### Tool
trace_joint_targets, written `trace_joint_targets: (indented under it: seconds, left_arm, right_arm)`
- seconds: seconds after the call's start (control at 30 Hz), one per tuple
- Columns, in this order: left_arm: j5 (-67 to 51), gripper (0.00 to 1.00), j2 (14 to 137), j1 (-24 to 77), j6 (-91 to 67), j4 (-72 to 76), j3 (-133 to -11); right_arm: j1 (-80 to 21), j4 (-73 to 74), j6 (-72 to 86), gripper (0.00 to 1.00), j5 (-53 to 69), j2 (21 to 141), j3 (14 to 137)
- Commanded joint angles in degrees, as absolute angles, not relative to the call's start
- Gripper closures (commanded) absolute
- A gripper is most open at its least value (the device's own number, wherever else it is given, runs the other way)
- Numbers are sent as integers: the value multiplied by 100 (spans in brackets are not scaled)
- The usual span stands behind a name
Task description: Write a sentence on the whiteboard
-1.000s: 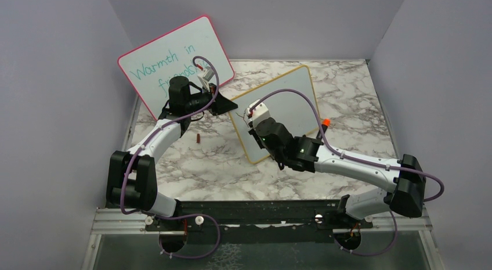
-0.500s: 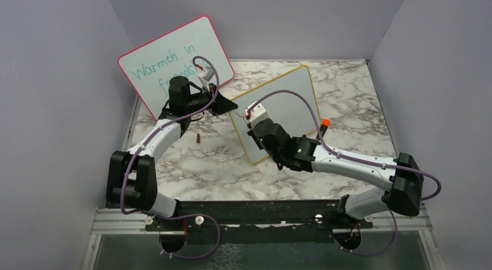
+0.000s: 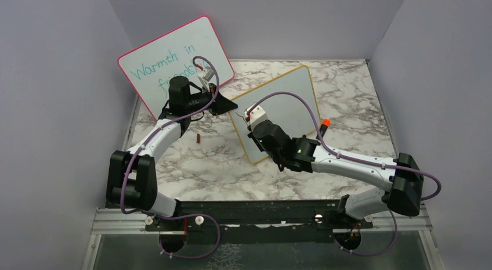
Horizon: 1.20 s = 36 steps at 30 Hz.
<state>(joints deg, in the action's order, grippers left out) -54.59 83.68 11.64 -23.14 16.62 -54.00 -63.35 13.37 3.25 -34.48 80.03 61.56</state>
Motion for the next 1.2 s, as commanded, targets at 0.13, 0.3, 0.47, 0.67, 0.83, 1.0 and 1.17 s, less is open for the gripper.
trace_joint_targets:
  seconds: [0.13, 0.3, 0.47, 0.67, 0.83, 1.0, 1.17]
  left_arm:
    - [-5607, 100, 8648, 1318, -1996, 1108, -5326]
    - [-5607, 100, 8657, 1318, -1997, 1107, -5335]
    - [-5623, 100, 8657, 1318, -1995, 1107, -5334]
    - [-5632, 100, 8657, 1318, -1995, 1099, -5335]
    - [-5634, 100, 8657, 1318, -1995, 1099, -5341]
    - [-5658, 100, 8667, 1318, -1995, 1099, -5345]
    - [-5673, 100, 8666, 1318, -1986, 1099, -5344]
  right_arm:
    - [-6305, 1658, 440, 99, -3448, 7954, 6013]
    - [-6311, 1694, 425, 99, -3511, 7914, 6012]
    - [-6303, 1691, 403, 99, -3700, 7923, 5999]
    - [-6302, 1561, 408, 99, -3894, 7899, 5964]
    - [-6286, 1351, 362, 99, -3954, 7883, 5917]
    - [-6258, 1103, 293, 99, -3990, 7915, 5901]
    - [-6234, 946, 235, 99, -4059, 7941, 5915]
